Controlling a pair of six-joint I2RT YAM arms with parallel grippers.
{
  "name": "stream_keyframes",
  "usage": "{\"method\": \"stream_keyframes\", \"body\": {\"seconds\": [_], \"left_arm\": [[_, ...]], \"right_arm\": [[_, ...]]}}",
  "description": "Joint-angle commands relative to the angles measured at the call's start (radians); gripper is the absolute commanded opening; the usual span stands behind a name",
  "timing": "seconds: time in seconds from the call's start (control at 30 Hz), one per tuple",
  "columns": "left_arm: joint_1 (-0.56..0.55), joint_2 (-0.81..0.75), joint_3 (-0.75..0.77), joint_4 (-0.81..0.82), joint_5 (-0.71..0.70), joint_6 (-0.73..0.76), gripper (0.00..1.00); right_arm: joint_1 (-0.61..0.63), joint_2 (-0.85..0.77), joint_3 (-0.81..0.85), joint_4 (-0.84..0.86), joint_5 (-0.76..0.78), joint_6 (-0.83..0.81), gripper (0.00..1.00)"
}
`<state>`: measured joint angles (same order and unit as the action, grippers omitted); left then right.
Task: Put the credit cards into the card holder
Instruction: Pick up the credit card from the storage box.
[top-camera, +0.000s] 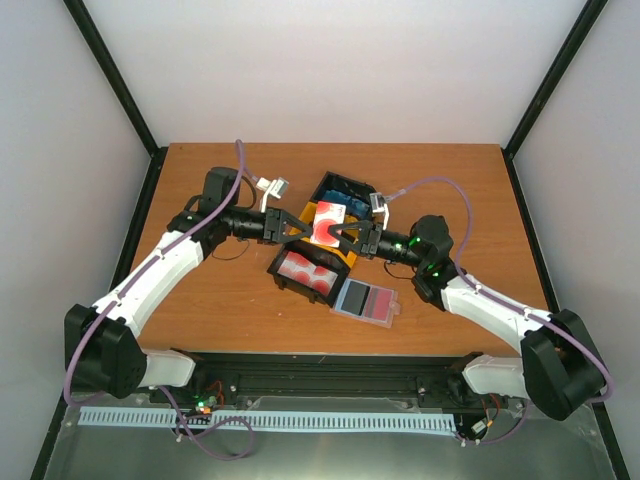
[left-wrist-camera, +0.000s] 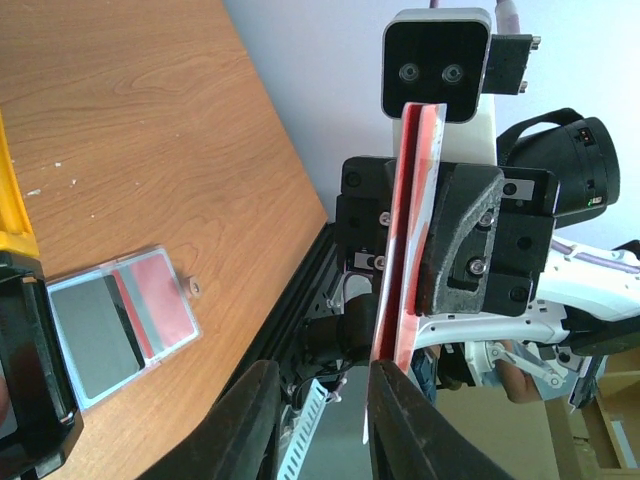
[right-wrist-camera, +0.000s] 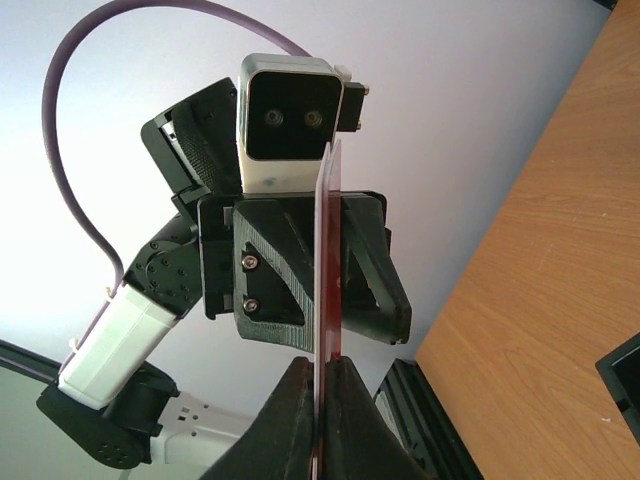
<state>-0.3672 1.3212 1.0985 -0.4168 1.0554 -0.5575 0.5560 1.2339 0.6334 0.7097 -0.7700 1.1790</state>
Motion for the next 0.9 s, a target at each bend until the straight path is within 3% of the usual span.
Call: {"method": "stream_keyframes", "body": {"seconds": [0.0, 0.5, 0.63, 0.73, 0.87], "left_arm": [[0.005, 0.009, -0.002, 0.012, 0.02, 0.018, 0.25], [-0.028, 0.057, 0.011, -0.011, 0.112, 0.003, 0.28], [-0.03, 0.065, 0.002, 0.057, 0.175, -0.061, 0.27], [-0.03, 0.06, 0.002, 0.114, 0.219, -0.113, 0.22], [-0.029, 0.052, 0.014, 0.137, 0.229, -0.135, 0.06]], "right_arm": [[-0.004, 0.009, -0.001, 0.12, -0.034, 0.039, 0.03], [0.014, 0.048, 0.022, 0.156, -0.072, 0.042, 0.03], [0.018, 0.066, 0.024, 0.172, -0.076, 0.054, 0.03], [0.017, 0.072, 0.014, 0.175, -0.063, 0.061, 0.03], [0.013, 0.073, -0.005, 0.177, -0.035, 0.068, 0.03]]}}
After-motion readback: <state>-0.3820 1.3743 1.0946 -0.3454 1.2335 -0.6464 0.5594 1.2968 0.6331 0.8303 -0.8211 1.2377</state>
